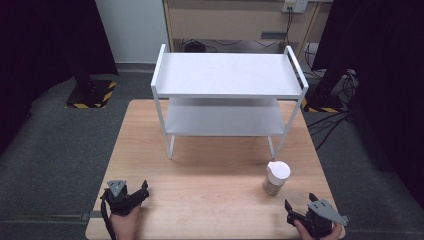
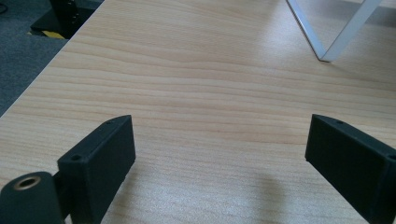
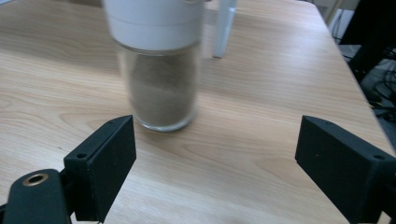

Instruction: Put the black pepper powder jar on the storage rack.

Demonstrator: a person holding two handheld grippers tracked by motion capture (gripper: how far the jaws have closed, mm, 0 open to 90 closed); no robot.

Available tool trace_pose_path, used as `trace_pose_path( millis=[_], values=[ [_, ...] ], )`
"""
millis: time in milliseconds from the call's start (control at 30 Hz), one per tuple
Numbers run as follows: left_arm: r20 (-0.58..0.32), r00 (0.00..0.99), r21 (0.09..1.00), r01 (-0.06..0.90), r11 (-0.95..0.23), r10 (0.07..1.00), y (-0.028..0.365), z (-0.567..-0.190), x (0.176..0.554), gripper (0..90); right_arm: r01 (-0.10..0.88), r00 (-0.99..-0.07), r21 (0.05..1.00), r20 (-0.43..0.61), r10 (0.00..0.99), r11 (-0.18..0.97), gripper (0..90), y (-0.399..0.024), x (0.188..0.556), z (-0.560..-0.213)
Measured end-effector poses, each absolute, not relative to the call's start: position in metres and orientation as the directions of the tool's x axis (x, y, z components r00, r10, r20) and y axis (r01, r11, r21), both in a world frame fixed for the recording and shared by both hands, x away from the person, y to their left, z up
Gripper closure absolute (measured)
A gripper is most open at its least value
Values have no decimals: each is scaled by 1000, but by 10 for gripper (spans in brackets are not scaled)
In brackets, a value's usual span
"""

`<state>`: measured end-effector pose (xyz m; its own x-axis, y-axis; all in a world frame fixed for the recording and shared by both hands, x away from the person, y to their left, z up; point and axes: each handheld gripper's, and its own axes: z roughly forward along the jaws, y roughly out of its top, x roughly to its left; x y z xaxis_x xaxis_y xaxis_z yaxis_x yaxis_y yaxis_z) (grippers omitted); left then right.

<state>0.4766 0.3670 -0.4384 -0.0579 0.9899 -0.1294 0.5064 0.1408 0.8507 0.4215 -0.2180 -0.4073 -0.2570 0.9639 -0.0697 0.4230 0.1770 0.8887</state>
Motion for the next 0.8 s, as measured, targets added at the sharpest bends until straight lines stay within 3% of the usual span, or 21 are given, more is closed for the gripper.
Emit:
trace_pose_path(
  millis=[800],
  values=[
    [-142, -53, 852, 501, 149, 988, 369, -439, 476, 80, 384, -326, 902, -71, 943, 200, 124, -193, 471, -395]
  ],
)
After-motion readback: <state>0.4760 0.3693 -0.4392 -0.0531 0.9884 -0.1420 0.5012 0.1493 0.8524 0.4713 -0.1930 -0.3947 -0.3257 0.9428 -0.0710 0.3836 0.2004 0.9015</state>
